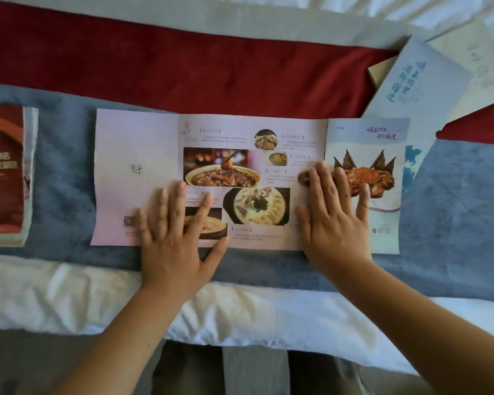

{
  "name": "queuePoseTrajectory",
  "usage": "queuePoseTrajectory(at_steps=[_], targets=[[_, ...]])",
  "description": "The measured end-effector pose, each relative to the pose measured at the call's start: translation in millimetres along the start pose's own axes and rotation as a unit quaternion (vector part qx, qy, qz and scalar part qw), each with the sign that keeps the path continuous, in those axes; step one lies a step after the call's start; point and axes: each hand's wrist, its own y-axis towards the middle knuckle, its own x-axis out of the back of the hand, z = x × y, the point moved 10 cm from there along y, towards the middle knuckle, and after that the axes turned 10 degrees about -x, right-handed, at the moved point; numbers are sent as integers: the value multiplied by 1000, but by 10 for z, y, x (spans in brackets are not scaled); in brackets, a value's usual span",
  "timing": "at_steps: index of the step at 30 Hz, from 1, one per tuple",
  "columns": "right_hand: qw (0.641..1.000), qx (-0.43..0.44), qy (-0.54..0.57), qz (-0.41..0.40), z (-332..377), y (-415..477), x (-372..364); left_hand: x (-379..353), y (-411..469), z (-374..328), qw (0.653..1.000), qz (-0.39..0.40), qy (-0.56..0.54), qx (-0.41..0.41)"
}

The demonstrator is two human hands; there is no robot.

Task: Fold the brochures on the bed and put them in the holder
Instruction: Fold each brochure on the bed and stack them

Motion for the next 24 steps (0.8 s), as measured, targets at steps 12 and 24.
queuePoseTrajectory(at_steps=[12,24], targets=[[998,-23,54,-7,98,82,38,184,115,491,991,-36,-49,122],[995,-46,82,-33,624,657,228,0,-402,-197,985,24,-84,147]])
